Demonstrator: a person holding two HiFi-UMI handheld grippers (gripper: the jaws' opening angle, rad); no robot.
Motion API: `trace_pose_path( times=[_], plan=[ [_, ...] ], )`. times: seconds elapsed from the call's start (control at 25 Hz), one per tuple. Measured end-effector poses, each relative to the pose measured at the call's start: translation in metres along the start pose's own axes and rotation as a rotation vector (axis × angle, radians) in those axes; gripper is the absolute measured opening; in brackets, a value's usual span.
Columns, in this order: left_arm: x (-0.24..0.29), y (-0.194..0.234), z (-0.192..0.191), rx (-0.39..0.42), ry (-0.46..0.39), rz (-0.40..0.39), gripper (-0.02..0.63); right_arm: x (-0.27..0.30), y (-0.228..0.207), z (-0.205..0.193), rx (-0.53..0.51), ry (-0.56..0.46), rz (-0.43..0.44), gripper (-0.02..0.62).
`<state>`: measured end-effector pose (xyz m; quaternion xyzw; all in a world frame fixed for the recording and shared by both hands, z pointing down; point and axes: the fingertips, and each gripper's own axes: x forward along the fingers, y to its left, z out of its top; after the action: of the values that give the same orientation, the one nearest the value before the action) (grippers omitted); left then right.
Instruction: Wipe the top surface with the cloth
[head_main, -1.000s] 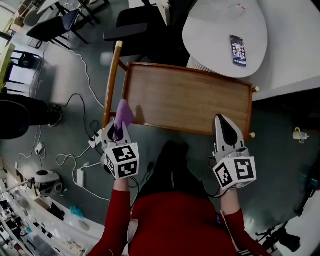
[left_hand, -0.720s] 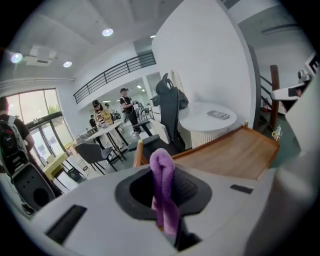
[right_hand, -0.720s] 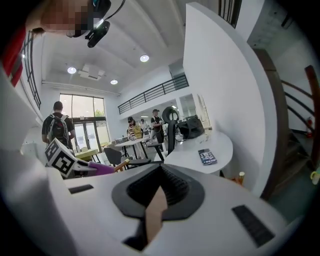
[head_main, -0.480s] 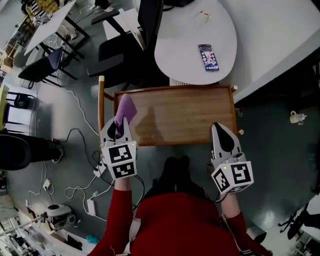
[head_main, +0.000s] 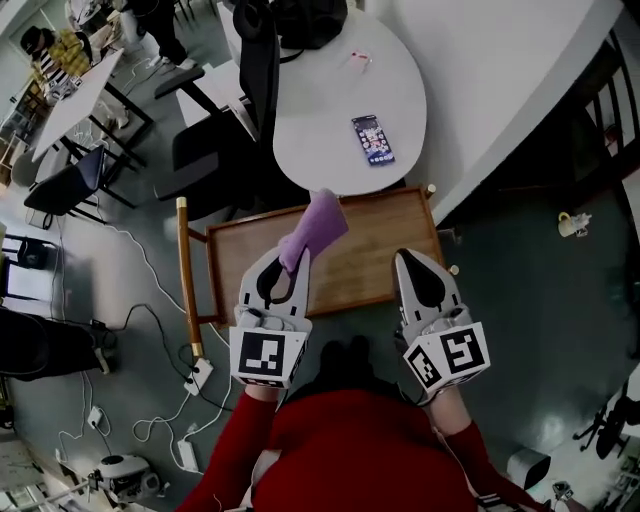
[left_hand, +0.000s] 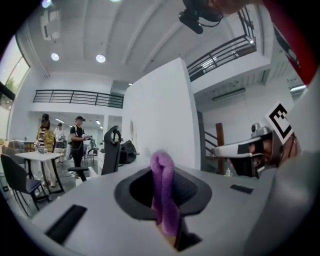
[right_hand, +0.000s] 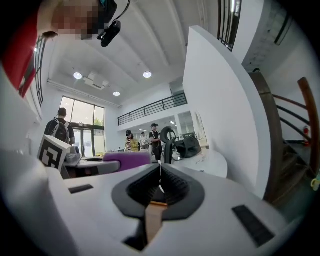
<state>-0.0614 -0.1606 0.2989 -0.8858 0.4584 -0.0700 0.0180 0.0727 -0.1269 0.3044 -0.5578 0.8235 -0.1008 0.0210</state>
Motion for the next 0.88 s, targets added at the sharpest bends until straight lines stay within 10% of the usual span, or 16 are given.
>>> trace_pose_path(
  times=[0.88],
  plan=[
    [-0.001,-0.053,0.007,-0.042,-0.026,-0.101,0.054,-0.022,-0.007,0.005,-0.078,0.011,-0.011,0.012]
  ],
)
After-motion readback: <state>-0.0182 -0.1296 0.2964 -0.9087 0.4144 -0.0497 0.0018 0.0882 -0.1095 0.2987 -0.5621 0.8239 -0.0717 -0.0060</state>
